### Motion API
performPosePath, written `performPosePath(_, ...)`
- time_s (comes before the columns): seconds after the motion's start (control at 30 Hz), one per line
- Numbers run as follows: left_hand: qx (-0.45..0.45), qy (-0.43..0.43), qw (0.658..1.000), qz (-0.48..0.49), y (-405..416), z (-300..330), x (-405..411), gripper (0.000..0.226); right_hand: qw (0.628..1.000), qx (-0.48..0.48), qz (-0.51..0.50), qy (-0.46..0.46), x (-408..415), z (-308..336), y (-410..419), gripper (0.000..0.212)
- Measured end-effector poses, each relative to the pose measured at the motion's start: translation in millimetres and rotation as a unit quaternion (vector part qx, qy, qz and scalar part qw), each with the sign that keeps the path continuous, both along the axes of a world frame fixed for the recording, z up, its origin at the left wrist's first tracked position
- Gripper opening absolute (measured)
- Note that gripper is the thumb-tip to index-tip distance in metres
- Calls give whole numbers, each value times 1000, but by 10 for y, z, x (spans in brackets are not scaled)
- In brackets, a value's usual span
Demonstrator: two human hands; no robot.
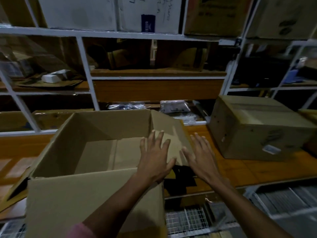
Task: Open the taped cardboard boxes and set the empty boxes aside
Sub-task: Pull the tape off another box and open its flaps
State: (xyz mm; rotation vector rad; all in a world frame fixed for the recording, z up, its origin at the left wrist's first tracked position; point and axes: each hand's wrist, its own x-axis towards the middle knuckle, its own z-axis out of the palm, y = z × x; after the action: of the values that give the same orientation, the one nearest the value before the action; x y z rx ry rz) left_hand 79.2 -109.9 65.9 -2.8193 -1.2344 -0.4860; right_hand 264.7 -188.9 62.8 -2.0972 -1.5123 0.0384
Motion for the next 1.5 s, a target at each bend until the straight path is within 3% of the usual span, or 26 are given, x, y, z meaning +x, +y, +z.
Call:
performPosePath(0.1,-13,-3,999,-37,-170,40,461,75,999,9,-40,-17,419,52,-282,86)
performPosePath(0.33,-38,20,995,-90,-476,56,1474,74,994,21,-108,20,1433,76,-690,84)
performPosePath(0.5,-34,6,994,-99,-425,195,2532,72,992,58,-111,13,2425,196,-671,84)
performPosePath(0.67,-19,54,994,-95,-378,260,3789,72,994,59,-92,9,3567,193,-670,82)
performPosePath(0.8,-59,87,990,-94,-433,180,4573,75,995,23,-93,25,4385,68,-701,77)
performPosePath(0.97,-64,96,990,-77,-264,99,5157,76,993,-61,-65,-74,5129,-39,-489,76)
performPosePath(1.07,-67,96,991,-71,-229,-15,5338,76,990,-110,-56,-73,5347,-237,-491,79)
performPosePath(1.33,-74,25,996,29,89,-103,5707,76,990,-112,-31,-83,5177,-374,-634,70)
performPosePath(1.5,-90,44,993,60,128,-202,5617,80,988,-114,-25,-102,4955,-390,-674,69)
